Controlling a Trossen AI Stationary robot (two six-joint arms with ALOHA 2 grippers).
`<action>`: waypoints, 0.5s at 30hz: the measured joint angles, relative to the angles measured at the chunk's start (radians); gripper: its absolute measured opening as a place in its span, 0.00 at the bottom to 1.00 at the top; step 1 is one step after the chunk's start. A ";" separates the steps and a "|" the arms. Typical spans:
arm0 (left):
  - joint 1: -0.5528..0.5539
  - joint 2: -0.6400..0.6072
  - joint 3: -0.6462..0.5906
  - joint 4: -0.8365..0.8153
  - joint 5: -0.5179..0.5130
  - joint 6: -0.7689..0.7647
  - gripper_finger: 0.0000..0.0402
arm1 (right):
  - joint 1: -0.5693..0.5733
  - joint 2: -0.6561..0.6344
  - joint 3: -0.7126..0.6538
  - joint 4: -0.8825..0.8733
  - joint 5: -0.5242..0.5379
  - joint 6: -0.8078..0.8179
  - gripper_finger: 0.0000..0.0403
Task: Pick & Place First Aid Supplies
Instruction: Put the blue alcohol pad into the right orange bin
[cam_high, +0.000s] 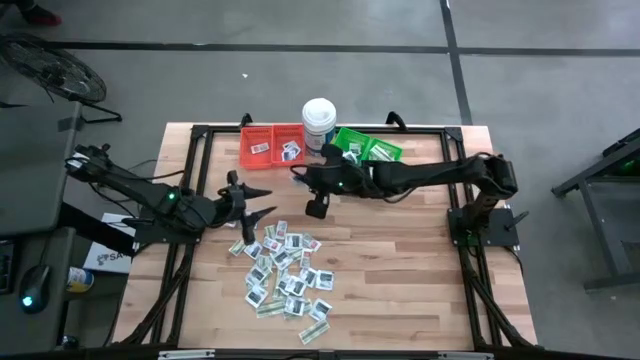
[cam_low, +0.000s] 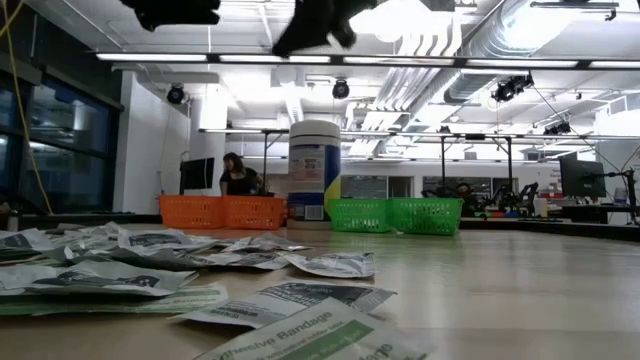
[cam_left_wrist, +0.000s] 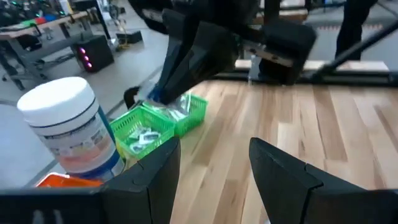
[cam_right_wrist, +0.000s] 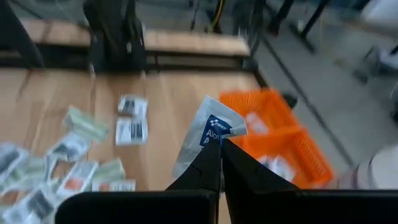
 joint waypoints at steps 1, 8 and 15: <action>0.000 0.014 0.000 0.032 -0.005 0.008 0.47 | 0.007 -0.002 0.000 0.026 0.010 -0.017 0.00; 0.049 0.099 0.000 0.232 -0.026 0.025 0.47 | 0.071 -0.003 0.002 0.131 0.143 -0.158 0.00; 0.116 0.171 0.000 0.402 -0.023 0.022 0.47 | 0.118 -0.003 0.002 0.157 0.273 -0.251 0.00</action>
